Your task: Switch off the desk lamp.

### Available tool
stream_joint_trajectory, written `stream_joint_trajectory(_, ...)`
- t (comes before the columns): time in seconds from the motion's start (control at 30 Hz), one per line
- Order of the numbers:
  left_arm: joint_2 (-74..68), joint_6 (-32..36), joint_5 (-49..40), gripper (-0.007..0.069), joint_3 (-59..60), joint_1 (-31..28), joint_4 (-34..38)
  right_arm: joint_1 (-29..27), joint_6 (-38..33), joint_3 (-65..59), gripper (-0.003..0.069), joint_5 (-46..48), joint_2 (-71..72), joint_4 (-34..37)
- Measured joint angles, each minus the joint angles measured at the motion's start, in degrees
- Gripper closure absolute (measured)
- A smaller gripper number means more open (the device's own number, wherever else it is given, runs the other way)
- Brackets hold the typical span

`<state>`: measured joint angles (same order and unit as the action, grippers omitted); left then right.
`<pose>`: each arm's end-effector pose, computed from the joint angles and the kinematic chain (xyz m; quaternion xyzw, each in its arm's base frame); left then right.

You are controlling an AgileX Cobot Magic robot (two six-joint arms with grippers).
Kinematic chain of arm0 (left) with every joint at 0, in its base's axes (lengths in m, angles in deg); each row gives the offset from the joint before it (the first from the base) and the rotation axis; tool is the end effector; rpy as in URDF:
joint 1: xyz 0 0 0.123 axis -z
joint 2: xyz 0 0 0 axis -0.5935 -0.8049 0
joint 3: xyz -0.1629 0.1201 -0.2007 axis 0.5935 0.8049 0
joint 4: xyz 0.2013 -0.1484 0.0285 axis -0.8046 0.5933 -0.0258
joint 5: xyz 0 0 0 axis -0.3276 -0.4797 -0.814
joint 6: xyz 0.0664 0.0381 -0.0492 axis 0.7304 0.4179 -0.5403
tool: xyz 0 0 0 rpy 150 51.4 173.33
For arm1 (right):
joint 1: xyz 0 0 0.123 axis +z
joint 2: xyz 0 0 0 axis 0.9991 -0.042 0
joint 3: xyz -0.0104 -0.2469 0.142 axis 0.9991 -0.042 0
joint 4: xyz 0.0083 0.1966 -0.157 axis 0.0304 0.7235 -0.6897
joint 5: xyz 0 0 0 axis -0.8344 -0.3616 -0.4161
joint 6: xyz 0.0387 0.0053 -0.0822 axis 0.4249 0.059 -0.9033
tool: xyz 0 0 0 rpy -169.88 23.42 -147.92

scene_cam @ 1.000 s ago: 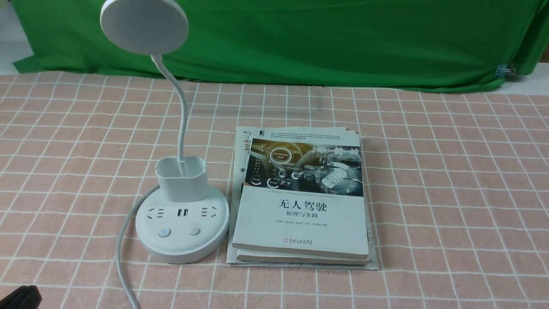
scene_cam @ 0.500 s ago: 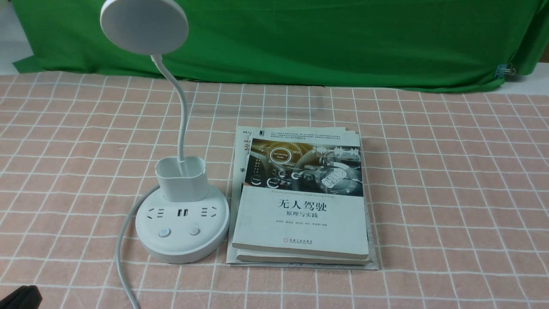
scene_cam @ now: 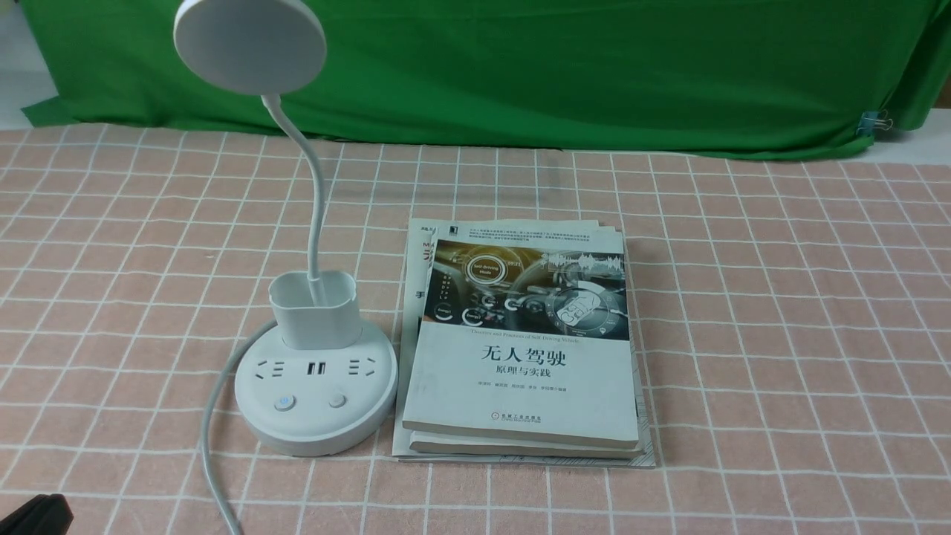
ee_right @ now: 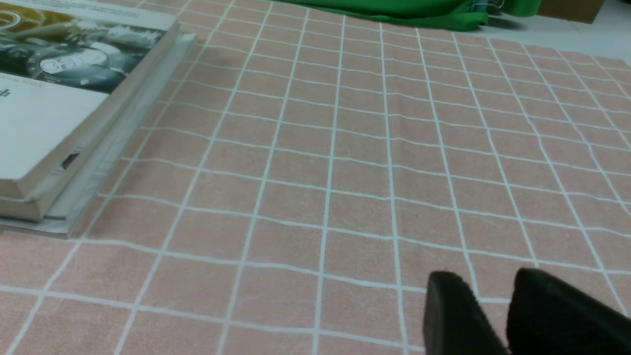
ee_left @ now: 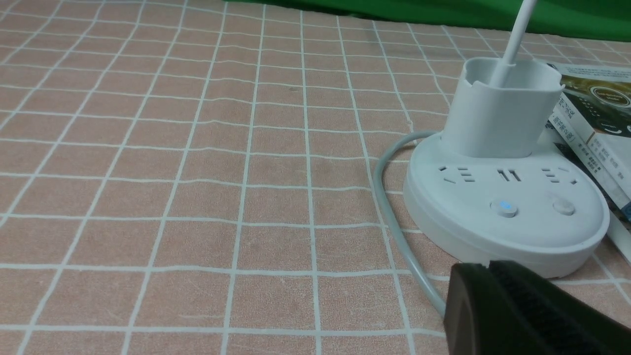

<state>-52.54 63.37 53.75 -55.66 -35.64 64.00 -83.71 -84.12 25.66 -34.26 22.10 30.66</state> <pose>0.0544 -0.0052 0.1840 0.0256 0.7789 -0.0191 0.6263 0.0560 0.0022 0.1877 -0.0625 0.7568 -0.0209 0.6503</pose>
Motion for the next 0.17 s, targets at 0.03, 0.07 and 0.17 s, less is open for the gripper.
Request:
stream_joint_trajectory(0.03,0.0,0.0,0.0,0.0621,0.0,0.0,0.0,0.0,0.0,0.0,0.0419,0.0,0.0,0.0)
stream_joint_trajectory(0.07,0.0,0.0,0.0,0.0621,0.0,0.0,0.0,0.0,0.0,0.0,0.0419,0.0,0.0,0.0)
stream_joint_trajectory(0.17,0.0,0.0,0.0,0.0621,0.0,0.0,0.0,0.0,0.0,0.0,0.0419,0.0,0.0,0.0)
